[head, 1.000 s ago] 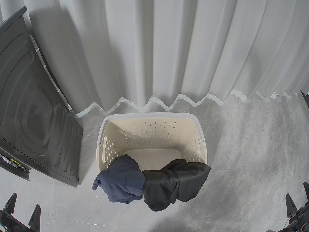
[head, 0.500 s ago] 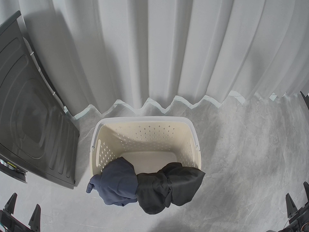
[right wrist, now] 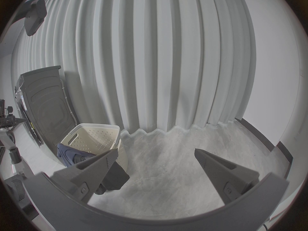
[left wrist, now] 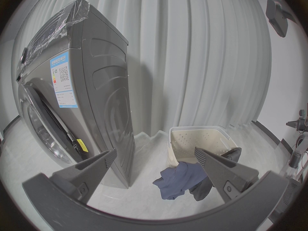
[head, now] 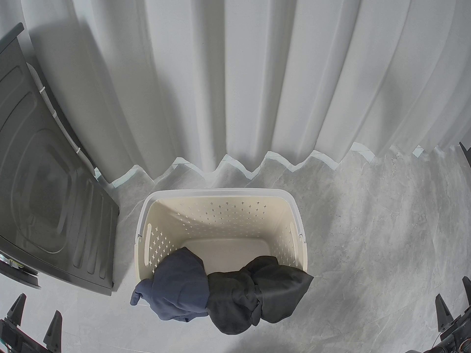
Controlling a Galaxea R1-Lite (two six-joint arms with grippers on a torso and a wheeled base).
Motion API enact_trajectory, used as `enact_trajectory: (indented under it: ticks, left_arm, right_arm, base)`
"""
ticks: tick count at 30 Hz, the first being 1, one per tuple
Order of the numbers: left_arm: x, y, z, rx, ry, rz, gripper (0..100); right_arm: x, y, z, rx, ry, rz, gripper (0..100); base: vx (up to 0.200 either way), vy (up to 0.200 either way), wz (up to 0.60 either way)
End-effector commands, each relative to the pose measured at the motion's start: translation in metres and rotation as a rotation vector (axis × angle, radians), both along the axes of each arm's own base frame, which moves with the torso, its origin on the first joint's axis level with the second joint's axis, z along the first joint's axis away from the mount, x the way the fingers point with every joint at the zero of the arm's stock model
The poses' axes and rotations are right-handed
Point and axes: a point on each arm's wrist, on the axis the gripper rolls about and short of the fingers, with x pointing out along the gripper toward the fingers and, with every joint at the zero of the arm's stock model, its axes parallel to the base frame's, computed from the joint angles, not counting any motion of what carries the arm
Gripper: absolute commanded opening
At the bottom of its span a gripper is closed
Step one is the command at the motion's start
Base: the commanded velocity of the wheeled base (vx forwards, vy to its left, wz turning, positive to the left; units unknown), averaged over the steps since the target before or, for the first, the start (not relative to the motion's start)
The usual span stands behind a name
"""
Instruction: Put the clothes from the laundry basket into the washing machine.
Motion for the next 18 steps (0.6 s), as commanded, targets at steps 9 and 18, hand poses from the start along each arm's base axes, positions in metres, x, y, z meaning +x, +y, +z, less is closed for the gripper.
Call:
enact_trajectory:
  ticks: [9,18]
  left_arm:
    - [0.0,0.0,-0.0043,0.0,0.001,0.0,100]
    - [0.0,0.0,-0.0043,0.0,0.001,0.0,100]
  right_arm:
    - [0.0001,0.0,-0.0052,0.0,0.001,0.0,100]
    - [0.0001,0.0,-0.0052,0.0,0.001,-0.001,100]
  base:
    - [0.044,0.0,0.0]
    - [0.133,0.0,0.0]
